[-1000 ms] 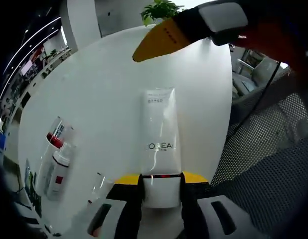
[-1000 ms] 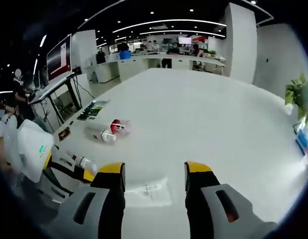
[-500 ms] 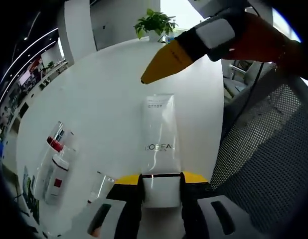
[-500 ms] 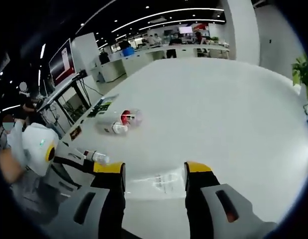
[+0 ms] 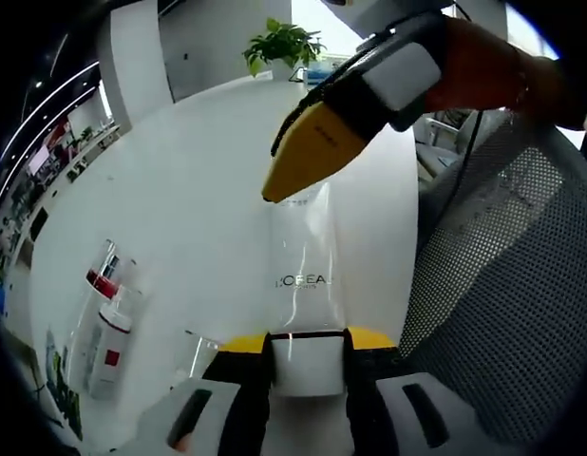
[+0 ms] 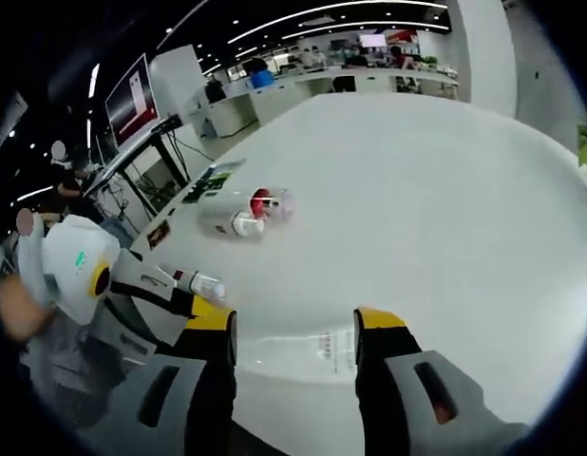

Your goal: Arrange the skincare products in the storage area until every visible bottle or jar stands upright without overlapping.

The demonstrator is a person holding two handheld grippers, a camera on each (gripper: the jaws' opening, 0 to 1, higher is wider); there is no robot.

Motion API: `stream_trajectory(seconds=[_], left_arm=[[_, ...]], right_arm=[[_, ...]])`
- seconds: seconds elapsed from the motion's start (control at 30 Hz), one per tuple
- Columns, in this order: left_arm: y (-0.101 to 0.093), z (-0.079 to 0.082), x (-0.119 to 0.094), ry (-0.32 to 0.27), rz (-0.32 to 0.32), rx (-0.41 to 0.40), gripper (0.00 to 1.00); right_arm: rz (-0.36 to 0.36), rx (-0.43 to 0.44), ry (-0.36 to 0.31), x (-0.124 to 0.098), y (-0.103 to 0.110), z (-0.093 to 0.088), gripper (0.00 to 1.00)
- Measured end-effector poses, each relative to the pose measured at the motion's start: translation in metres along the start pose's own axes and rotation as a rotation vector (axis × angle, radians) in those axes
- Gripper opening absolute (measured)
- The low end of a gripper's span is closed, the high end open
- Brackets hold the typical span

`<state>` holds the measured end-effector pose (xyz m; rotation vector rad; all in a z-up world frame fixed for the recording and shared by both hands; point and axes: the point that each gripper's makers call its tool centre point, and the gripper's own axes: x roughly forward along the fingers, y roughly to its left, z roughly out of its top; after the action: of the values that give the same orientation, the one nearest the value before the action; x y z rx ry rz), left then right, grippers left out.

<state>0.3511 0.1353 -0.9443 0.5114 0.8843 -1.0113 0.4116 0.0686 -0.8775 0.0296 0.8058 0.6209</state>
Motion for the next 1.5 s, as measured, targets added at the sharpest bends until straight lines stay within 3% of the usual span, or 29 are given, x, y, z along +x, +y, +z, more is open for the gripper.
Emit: stream_trajectory(seconds=[0.2,0.33,0.4,0.5,0.67,0.83,1.0,1.33,1.4,1.5], left_arm=[[-0.001,-0.002,0.000,-0.002,-0.006,0.008,0.29],[-0.001,-0.003,0.000,-0.022,-0.019,0.030,0.29],[-0.001,-0.003,-0.001,-0.039,-0.026,0.041,0.29],[-0.002,-0.005,-0.002,-0.033,-0.043,0.058,0.29],[-0.002,-0.004,-0.002,-0.058,-0.054,0.065,0.29],[-0.002,-0.004,-0.002,-0.087,-0.066,0.091,0.29],[-0.001,-0.004,-0.002,-0.128,-0.079,0.104,0.29],[-0.002,-0.003,-0.003,-0.155,-0.093,0.107,0.29],[-0.002,-0.003,-0.003,-0.156,-0.094,0.106,0.29],[-0.002,-0.003,-0.003,-0.155,-0.095,0.107,0.29]], right_arm=[[-0.009,-0.001,-0.010,0.000,-0.017,0.008,0.46],[-0.064,0.005,-0.015,0.001,-0.035,-0.004,0.45],[-0.064,0.021,0.025,0.001,-0.038,-0.011,0.46],[-0.071,0.063,-0.059,-0.004,-0.043,0.004,0.46],[-0.043,0.079,0.012,0.000,-0.039,-0.012,0.47],[-0.038,0.097,0.032,0.001,-0.037,-0.016,0.47],[-0.056,0.115,0.131,0.003,-0.042,-0.037,0.45],[0.013,0.349,0.170,0.007,-0.043,-0.052,0.40],[0.043,0.470,0.142,0.007,-0.041,-0.049,0.36],[0.037,0.541,0.108,0.006,-0.047,-0.048,0.33]])
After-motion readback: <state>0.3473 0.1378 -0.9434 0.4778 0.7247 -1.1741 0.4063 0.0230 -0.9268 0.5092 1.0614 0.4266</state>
